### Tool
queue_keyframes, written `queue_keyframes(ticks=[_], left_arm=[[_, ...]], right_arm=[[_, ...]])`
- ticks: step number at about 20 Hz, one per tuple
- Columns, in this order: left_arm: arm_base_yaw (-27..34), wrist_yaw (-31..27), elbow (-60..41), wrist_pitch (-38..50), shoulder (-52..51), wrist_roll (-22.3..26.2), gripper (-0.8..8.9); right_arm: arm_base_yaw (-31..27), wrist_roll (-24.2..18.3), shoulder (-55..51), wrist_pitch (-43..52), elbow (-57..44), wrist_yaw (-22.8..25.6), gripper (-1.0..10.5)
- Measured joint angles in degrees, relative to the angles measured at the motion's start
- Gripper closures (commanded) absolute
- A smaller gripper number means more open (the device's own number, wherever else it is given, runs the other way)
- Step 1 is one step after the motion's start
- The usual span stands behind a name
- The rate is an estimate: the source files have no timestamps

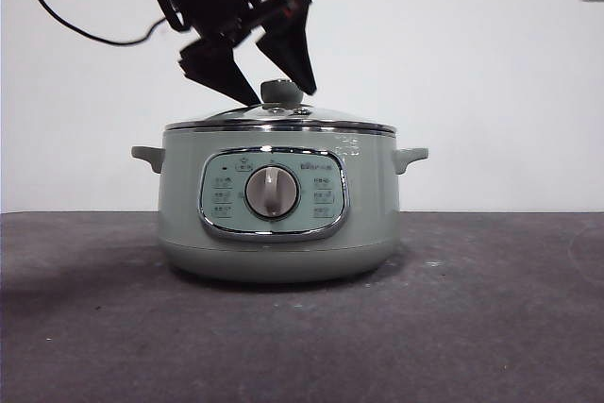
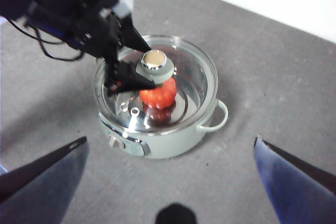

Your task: Pick up the pumpkin,open the lid,put the pumpkin in the pot,close the lid

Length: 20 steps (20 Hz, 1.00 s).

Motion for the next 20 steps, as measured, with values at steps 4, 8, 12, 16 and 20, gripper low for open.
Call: queue_keyframes(ticks=[4,8,12,16,20], left_arm=[[0.0,0.0,0.0,-5.9,-8.2,-0.1,3.08],[0.0,0.1,0.0,-15.4,-18.2,-0.4,3.15],[0.0,2.1,0.0,-24.7,-27.2,-0.9,4.26],[0.0,6.1,0.0,-30.3,-33.5,-1.0,8.26],[0.0,6.2,0.0,-32.0,-35.2,-1.0,8.22]], right_arm=[[0.0,0.3,0.5,-3.7,0.0,-4.2,2.9],[0.0,0.4,1.2,-7.8,0.0,-9.1,2.9],[0.0,0.6,2.0,-11.6,0.0,-13.2,4.1],[0.0,0.6,2.1,-11.7,0.0,-16.3,9.5],[0.0,-0.5,2.1,-11.7,0.0,-19.6,9.5]])
